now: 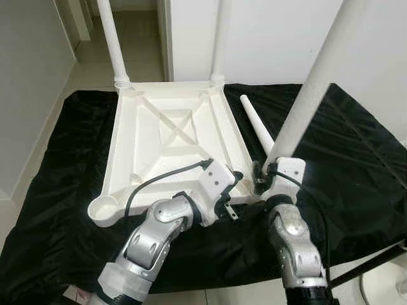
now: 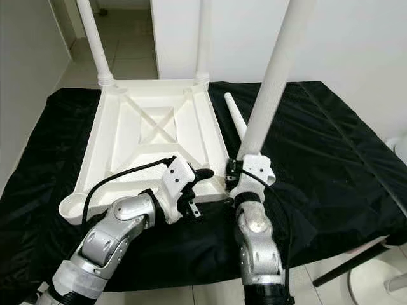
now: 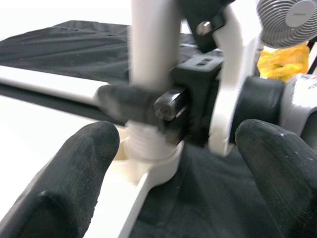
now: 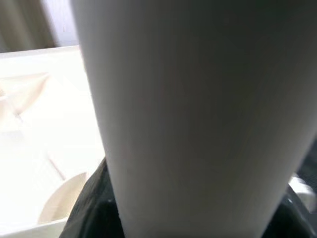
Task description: Building children table
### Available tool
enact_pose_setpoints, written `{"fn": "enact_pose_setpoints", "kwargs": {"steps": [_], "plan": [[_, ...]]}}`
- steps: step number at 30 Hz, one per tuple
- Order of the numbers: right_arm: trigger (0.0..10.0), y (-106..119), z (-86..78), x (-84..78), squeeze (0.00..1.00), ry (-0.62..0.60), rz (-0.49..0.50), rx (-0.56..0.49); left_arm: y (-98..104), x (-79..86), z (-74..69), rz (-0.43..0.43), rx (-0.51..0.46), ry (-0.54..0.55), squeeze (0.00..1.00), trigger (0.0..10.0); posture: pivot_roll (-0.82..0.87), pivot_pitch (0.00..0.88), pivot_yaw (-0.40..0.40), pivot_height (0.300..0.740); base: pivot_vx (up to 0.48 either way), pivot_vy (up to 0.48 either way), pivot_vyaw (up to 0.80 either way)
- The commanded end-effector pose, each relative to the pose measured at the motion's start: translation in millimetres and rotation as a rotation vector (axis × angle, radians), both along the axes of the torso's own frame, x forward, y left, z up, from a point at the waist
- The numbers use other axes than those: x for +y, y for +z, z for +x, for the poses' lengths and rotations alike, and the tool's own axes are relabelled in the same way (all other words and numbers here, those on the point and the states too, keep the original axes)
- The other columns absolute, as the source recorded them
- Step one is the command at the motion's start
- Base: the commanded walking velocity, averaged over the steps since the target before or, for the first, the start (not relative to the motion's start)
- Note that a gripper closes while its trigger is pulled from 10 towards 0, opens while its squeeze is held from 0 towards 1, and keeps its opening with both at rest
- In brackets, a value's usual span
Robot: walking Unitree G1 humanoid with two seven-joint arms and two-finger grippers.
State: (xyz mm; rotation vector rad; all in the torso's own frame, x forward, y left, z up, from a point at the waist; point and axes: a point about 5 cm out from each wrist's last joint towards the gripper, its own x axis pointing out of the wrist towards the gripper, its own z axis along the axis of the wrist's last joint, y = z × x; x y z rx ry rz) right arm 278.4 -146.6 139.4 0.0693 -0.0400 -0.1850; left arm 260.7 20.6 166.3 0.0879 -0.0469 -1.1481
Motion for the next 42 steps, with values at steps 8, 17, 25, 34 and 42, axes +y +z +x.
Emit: {"fn": "enact_pose_setpoints", "kwargs": {"steps": [8,17,25,34,42], "plan": [[10.0,-9,-12.0,-12.8,0.0,-0.173,0.076,0.048,0,1.1,4.2,0.005,0.002,0.051,0.0,10.0,-0.12,0.011,0.023,0.74,0.0,0.0,0.0],[10.0,-8,-10.2,-12.1,1.0,-0.15,0.064,0.043,0,1.2,6.8,0.005,0.0,0.055,0.0,10.0,-0.13,0.008,0.021,0.74,0.0,0.0,0.0],[10.0,-3,-8.4,-16.6,1.0,-0.064,0.054,0.003,0,2.8,6.5,0.009,-0.002,0.058,0.0,10.0,-0.12,0.01,0.015,0.74,0.0,0.0,0.0],[10.0,-4,-0.8,-43.7,0.0,0.235,-0.02,-0.015,-3,6.5,7.3,0.032,-0.011,0.057,0.0,10.0,-0.12,0.011,0.013,0.74,0.0,0.0,0.0],[10.0,-2,3.0,-45.7,0.0,0.398,-0.081,-0.023,-2,6.3,7.7,0.033,-0.013,0.056,0.0,10.0,-0.13,0.005,0.023,0.74,0.0,0.0,0.0]]}}
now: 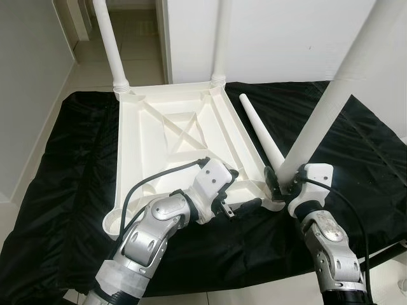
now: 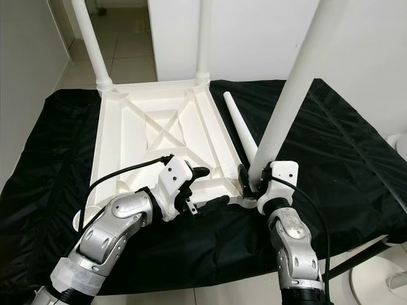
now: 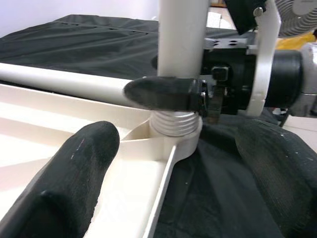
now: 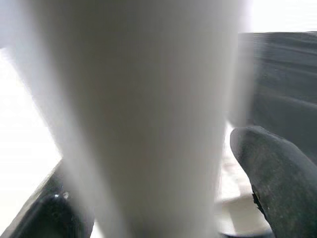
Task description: Building children table
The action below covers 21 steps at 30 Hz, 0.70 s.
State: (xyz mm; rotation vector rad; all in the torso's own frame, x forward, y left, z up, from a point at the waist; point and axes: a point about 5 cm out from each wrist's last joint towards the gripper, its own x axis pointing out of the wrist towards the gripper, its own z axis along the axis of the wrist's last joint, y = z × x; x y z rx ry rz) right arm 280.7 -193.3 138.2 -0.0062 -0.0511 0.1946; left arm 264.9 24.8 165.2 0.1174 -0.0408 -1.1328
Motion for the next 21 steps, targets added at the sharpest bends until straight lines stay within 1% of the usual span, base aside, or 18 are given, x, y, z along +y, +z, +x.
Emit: {"fn": "enact_pose_setpoints", "kwargs": {"steps": [1,3,4,6,9,10,12,13,14,15,16,17,21], "plan": [[10.0,-1,0.7,1.0,0.0,0.021,0.004,-0.004,-1,2.1,3.5,0.007,-0.003,0.04,0.0,10.0,-0.13,0.005,0.023,0.74,0.0,0.0,0.0],[10.0,4,6.3,-0.3,0.0,0.164,-0.047,-0.027,0,1.2,3.7,0.01,-0.006,0.037,0.0,10.0,-0.13,0.003,0.023,0.74,0.0,0.0,0.0],[10.0,4,6.3,-0.3,0.0,0.164,-0.047,-0.027,0,1.2,3.7,0.01,-0.006,0.037,0.0,10.0,-0.13,0.003,0.023,0.74,0.0,0.0,0.0],[10.0,8,11.1,-1.9,0.0,0.252,-0.077,-0.037,0,0.9,4.4,0.012,-0.008,0.036,0.0,10.0,-0.12,0.0,0.024,0.74,0.0,0.0,0.0],[10.0,9,12.7,-2.8,0.0,0.271,-0.085,-0.037,0,1.0,4.8,0.012,-0.009,0.036,0.0,10.0,-0.12,0.0,0.024,0.74,0.0,0.0,0.0],[10.0,10,15.1,-4.4,0.0,0.297,-0.106,-0.032,1,1.0,5.2,0.012,-0.011,0.037,0.0,10.0,-0.12,0.0,0.022,0.74,0.0,0.0,0.0],[10.0,10,15.1,-4.4,0.0,0.297,-0.106,-0.032,1,1.0,5.2,0.012,-0.011,0.037,0.0,10.0,-0.12,0.0,0.022,0.74,0.0,0.0,0.0],[9.8,10,17.4,-7.1,0.0,0.332,-0.127,-0.018,1,0.9,5.5,0.012,-0.012,0.038,0.0,10.0,-0.12,0.0,0.02,0.74,0.0,0.0,0.0],[9.8,10,17.4,-7.1,0.0,0.332,-0.127,-0.018,1,0.9,5.5,0.012,-0.012,0.038,0.0,10.0,-0.12,0.0,0.02,0.74,0.0,0.0,0.0],[4.4,9,18.9,-10.5,0.0,0.358,-0.146,-0.005,1,1.1,5.3,0.012,-0.013,0.039,0.0,10.0,-0.11,0.0,0.017,0.74,0.0,0.0,0.0],[4.4,9,18.9,-10.5,0.0,0.358,-0.146,-0.005,1,1.1,5.3,0.012,-0.013,0.039,0.0,10.0,-0.11,0.0,0.017,0.74,0.0,0.0,0.0],[0.0,8,20.0,-15.0,0.0,0.37,-0.157,0.008,1,1.4,5.0,0.012,-0.014,0.042,0.0,10.0,-0.11,0.0,0.014,0.74,0.0,0.0,0.0],[0.0,6,20.3,-21.1,0.0,0.376,-0.156,0.022,0,2.0,4.2,0.013,-0.014,0.045,0.0,10.0,-0.11,0.0,0.009,0.74,0.0,0.0,0.0]]}}
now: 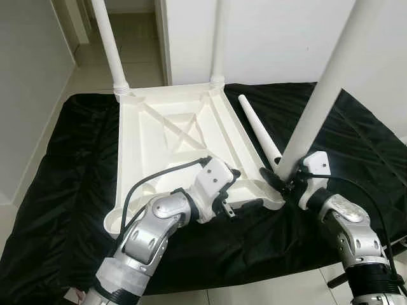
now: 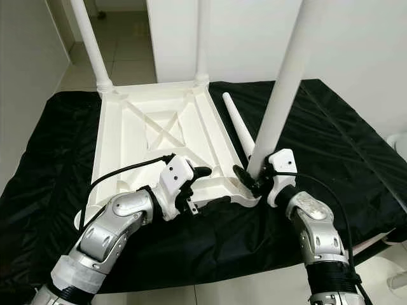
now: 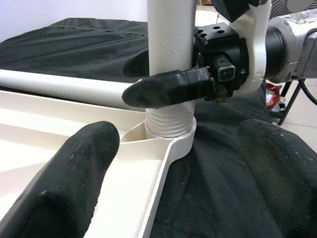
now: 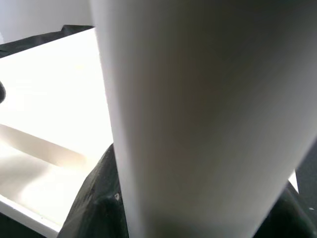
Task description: Building children table
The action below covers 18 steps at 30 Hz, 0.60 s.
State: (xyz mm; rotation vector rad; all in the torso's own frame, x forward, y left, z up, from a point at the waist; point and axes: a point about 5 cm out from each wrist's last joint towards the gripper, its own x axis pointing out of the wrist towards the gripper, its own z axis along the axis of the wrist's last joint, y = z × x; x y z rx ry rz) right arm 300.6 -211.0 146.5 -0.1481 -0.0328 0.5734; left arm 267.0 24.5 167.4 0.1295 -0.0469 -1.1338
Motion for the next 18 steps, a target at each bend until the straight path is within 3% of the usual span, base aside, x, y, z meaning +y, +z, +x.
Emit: {"fn": "enact_pose_setpoints", "kwargs": {"steps": [1,9,10,18], "plan": [[0.0,-6,-1.2,-5.0,0.0,0.002,-0.005,0.028,-3,2.8,1.7,0.006,-0.003,0.048,0.0,10.0,-0.1,0.0,0.006,0.74,0.0,0.0,0.0],[0.0,-18,-7.1,-6.8,0.0,0.01,0.023,0.074,-3,3.5,1.4,0.008,-0.002,0.049,0.0,10.0,-0.11,0.0,0.009,0.74,0.0,0.0,0.0],[10.0,-19,-6.9,-7.8,0.0,-0.004,0.019,0.069,-3,3.5,1.4,0.008,-0.003,0.048,0.0,10.0,-0.11,0.0,0.009,0.74,0.0,0.0,0.0],[10.0,-18,-5.2,-1.5,0.0,-0.144,0.05,0.038,-3,2.0,1.6,0.007,-0.004,0.042,0.0,10.0,-0.11,0.0,0.004,0.74,0.0,0.0,0.0]]}}
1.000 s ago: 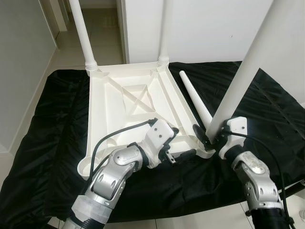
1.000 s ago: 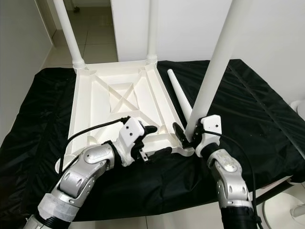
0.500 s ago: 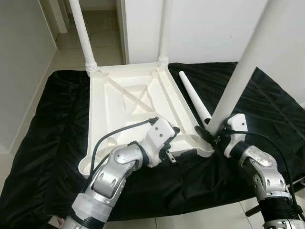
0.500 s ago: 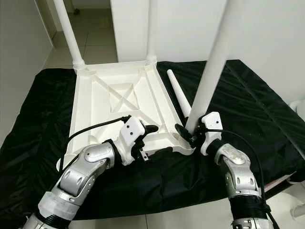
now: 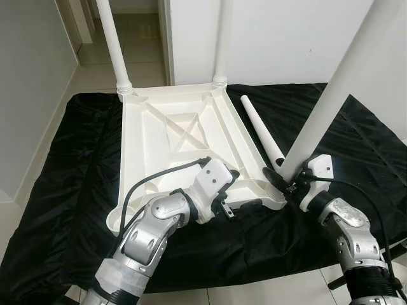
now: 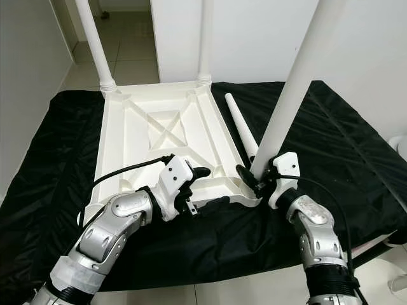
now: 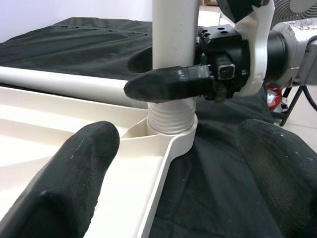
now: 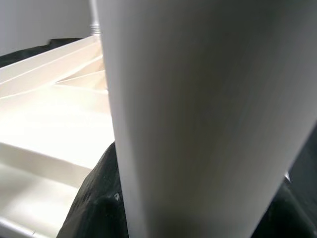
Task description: Building children table
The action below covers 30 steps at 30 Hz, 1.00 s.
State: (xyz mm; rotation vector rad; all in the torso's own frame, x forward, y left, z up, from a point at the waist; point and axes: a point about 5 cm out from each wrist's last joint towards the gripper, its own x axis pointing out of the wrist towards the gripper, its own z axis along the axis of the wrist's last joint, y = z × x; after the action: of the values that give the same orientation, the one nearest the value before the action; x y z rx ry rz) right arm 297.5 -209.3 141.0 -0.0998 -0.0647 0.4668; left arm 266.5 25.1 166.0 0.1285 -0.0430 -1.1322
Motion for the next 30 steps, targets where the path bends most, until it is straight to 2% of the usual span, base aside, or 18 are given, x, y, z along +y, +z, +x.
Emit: {"fn": "enact_pose_setpoints", "kwargs": {"steps": [1,4,5,7,9,12,14,15,17,18,20,24,30], "plan": [[10.0,-11,-2.1,-1.8,0.0,-0.066,0.004,0.06,-2,1.1,1.9,0.005,-0.008,0.041,0.0,10.0,-0.11,0.0,0.0,0.74,0.0,0.0,0.0],[10.0,-11,-1.2,-1.2,0.0,-0.117,0.022,0.061,-2,1.0,1.7,0.005,-0.007,0.041,0.0,10.0,-0.11,0.0,0.0,0.74,0.0,0.0,0.0],[10.0,-11,-1.2,0.4,0.0,-0.176,0.041,0.064,-2,0.8,1.2,0.004,-0.005,0.04,0.0,10.0,-0.11,0.0,-0.002,0.74,0.0,0.0,0.0],[10.0,-11,-1.2,0.4,0.0,-0.176,0.041,0.064,-2,0.8,1.2,0.004,-0.005,0.04,0.0,10.0,-0.11,0.0,-0.002,0.74,0.0,0.0,0.0],[10.0,-13,-1.7,3.9,0.0,-0.316,0.1,0.086,-3,0.3,0.2,0.003,-0.004,0.038,0.0,10.0,-0.11,0.0,-0.005,0.74,0.0,0.0,0.0],[10.0,-14,-2.9,6.0,0.0,-0.381,0.121,0.09,-3,0.1,0.2,0.003,-0.004,0.037,0.0,10.0,-0.11,0.0,-0.006,0.74,0.0,0.0,0.0],[10.0,-17,-6.8,12.3,0.0,-0.509,0.156,0.095,-3,0.2,0.5,0.002,-0.005,0.037,0.0,10.0,-0.11,0.0,-0.006,0.74,0.0,0.0,0.0],[10.0,-17,-6.8,12.3,0.0,-0.509,0.156,0.095,-3,0.2,0.5,0.002,-0.005,0.037,0.0,10.0,-0.11,0.0,-0.006,0.74,0.0,0.0,0.0],[10.0,-21,-12.3,18.6,0.0,-0.645,0.18,0.111,-4,0.2,-0.1,0.004,-0.006,0.033,0.0,10.0,-0.11,0.0,-0.007,0.74,0.0,0.0,0.0],[10.0,-21,-12.3,18.6,0.0,-0.645,0.18,0.111,-4,0.2,-0.1,0.004,-0.006,0.033,0.0,10.0,-0.11,0.0,-0.007,0.74,0.0,0.0,0.0],[10.0,-23,-17.4,23.7,0.0,-0.789,0.214,0.109,-4,-0.1,-0.4,0.004,-0.006,0.031,0.0,10.0,-0.11,0.0,-0.012,0.74,0.0,0.0,0.0],[10.0,-22,-21.3,34.0,0.0,-0.877,0.27,0.11,-3,-0.1,-0.2,0.003,-0.007,0.033,0.0,10.0,-0.1,0.0,-0.013,0.74,0.0,0.0,0.0],[10.0,-10,-22.4,40.4,0.0,-0.86,0.297,0.045,-4,-0.3,-0.9,0.001,-0.006,0.032,0.0,10.0,-0.11,0.0,-0.014,0.74,0.0,0.0,0.0]]}}
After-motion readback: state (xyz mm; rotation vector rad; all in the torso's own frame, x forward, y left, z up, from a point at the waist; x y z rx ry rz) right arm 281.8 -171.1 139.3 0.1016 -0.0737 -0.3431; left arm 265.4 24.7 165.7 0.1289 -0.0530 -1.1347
